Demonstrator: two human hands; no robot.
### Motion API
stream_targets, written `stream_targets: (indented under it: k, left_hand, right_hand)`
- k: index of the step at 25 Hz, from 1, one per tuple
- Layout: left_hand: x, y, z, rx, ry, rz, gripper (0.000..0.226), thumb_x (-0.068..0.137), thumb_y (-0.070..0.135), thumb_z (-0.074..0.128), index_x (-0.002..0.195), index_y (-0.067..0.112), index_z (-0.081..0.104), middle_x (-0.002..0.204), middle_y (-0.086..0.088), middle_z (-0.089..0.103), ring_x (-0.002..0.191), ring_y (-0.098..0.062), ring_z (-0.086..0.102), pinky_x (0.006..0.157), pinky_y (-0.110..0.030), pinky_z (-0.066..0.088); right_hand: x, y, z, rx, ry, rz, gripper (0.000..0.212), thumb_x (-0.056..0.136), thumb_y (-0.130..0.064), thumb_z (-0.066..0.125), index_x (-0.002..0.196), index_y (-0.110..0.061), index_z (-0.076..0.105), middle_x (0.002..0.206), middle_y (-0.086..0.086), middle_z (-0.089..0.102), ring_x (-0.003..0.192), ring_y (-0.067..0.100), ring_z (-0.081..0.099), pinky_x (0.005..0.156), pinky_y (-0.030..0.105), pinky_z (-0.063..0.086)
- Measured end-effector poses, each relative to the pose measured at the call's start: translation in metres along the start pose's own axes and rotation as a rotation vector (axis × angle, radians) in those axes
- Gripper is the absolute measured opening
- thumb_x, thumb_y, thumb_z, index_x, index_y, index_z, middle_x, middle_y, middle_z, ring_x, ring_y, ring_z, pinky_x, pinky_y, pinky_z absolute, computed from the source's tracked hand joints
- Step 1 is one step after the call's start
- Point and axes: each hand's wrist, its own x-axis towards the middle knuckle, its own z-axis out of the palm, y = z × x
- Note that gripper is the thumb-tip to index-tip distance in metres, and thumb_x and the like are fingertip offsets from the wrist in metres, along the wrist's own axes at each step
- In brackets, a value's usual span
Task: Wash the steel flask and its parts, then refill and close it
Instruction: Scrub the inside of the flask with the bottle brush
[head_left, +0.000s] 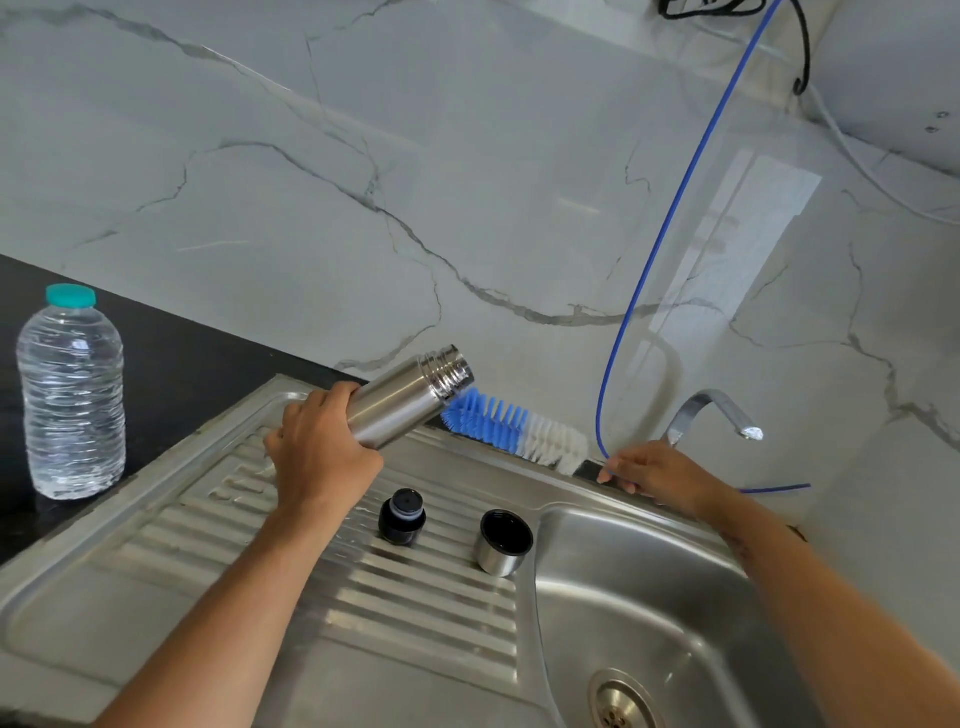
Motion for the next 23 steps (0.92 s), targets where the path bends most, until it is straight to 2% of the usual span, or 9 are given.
stream_targets:
  k: [2, 5, 6, 8, 11, 14, 16, 19, 23]
  left_hand:
    - [0.001, 0.001, -0.004, -0.054, 0.001, -0.026, 0.071, 0.062, 0.009, 0.084, 0.126, 0.025, 0.056, 0.108, 0.005, 0.059, 0.106, -0.025, 0.05, 0.086, -0.044, 0.036]
    - [0.002, 0.002, -0.008, -0.139, 0.008, -0.05, 0.069, 0.062, 0.011, 0.086, 0.121, 0.028, 0.055, 0.102, 0.009, 0.055, 0.1, -0.019, 0.046, 0.086, -0.042, 0.035]
    - [0.002, 0.002, -0.008, -0.163, 0.009, -0.057, 0.068, 0.062, 0.012, 0.087, 0.12, 0.028, 0.055, 0.101, 0.01, 0.054, 0.1, -0.018, 0.046, 0.087, -0.042, 0.035]
    - [0.001, 0.004, -0.01, -0.191, 0.01, -0.067, 0.069, 0.062, 0.014, 0.088, 0.12, 0.028, 0.055, 0.1, 0.01, 0.054, 0.101, -0.018, 0.048, 0.089, -0.044, 0.038]
    - [0.001, 0.004, -0.009, -0.208, 0.015, -0.071, 0.069, 0.06, 0.014, 0.089, 0.12, 0.028, 0.056, 0.099, 0.011, 0.053, 0.102, -0.02, 0.049, 0.091, -0.047, 0.043]
    - [0.001, 0.005, -0.007, -0.217, 0.02, -0.071, 0.068, 0.059, 0.014, 0.088, 0.118, 0.029, 0.056, 0.1, 0.01, 0.053, 0.1, -0.019, 0.048, 0.089, -0.045, 0.041]
    - [0.001, 0.004, -0.005, -0.23, 0.017, -0.077, 0.067, 0.059, 0.015, 0.087, 0.116, 0.03, 0.055, 0.1, 0.01, 0.053, 0.098, -0.018, 0.047, 0.087, -0.043, 0.039]
    - [0.002, 0.003, -0.004, -0.247, 0.021, -0.087, 0.067, 0.057, 0.015, 0.087, 0.113, 0.031, 0.055, 0.098, 0.011, 0.054, 0.097, -0.019, 0.052, 0.088, -0.047, 0.044]
    - [0.002, 0.003, -0.004, -0.268, 0.014, -0.098, 0.066, 0.057, 0.015, 0.087, 0.112, 0.031, 0.055, 0.097, 0.012, 0.054, 0.097, -0.02, 0.054, 0.089, -0.047, 0.045]
  right_hand:
    - [0.017, -0.01, 0.021, -0.063, -0.006, -0.043, 0.028, 0.103, -0.023, 0.057, 0.088, -0.012, 0.078, 0.06, -0.014, 0.063, 0.056, -0.007, 0.055, 0.068, 0.018, 0.041]
    - [0.048, -0.029, 0.051, -0.154, -0.009, -0.102, 0.033, 0.102, -0.025, 0.059, 0.071, -0.031, 0.068, 0.062, -0.011, 0.062, 0.054, -0.006, 0.052, 0.066, 0.017, 0.042]
    - [0.061, -0.034, 0.06, -0.171, -0.015, -0.128, 0.033, 0.101, -0.026, 0.06, 0.07, -0.032, 0.067, 0.064, -0.01, 0.064, 0.055, -0.004, 0.051, 0.066, 0.019, 0.042]
    - [0.083, -0.044, 0.076, -0.19, -0.029, -0.172, 0.025, 0.101, -0.026, 0.06, 0.079, -0.023, 0.071, 0.071, -0.008, 0.066, 0.059, -0.002, 0.051, 0.068, 0.023, 0.041]
    - [0.114, -0.061, 0.096, -0.212, -0.058, -0.219, 0.022, 0.102, -0.025, 0.058, 0.098, -0.013, 0.076, 0.077, -0.007, 0.068, 0.065, -0.004, 0.053, 0.067, 0.015, 0.038]
    - [0.138, -0.071, 0.109, -0.193, -0.07, -0.191, 0.016, 0.097, -0.014, 0.06, 0.097, -0.012, 0.076, 0.08, -0.002, 0.074, 0.061, -0.007, 0.062, 0.065, 0.008, 0.041]
    - [0.148, -0.071, 0.118, -0.179, -0.084, -0.169, 0.014, 0.093, -0.009, 0.062, 0.089, -0.013, 0.074, 0.08, 0.002, 0.077, 0.063, 0.002, 0.069, 0.067, 0.014, 0.048]
    - [0.153, -0.067, 0.135, -0.255, -0.091, -0.181, 0.013, 0.097, -0.014, 0.062, 0.097, -0.009, 0.074, 0.096, 0.01, 0.077, 0.082, 0.019, 0.073, 0.083, 0.029, 0.057]
    - [0.153, -0.066, 0.137, -0.283, -0.067, -0.196, 0.02, 0.099, -0.027, 0.065, 0.106, -0.009, 0.073, 0.106, 0.008, 0.074, 0.097, 0.021, 0.068, 0.089, 0.032, 0.053]
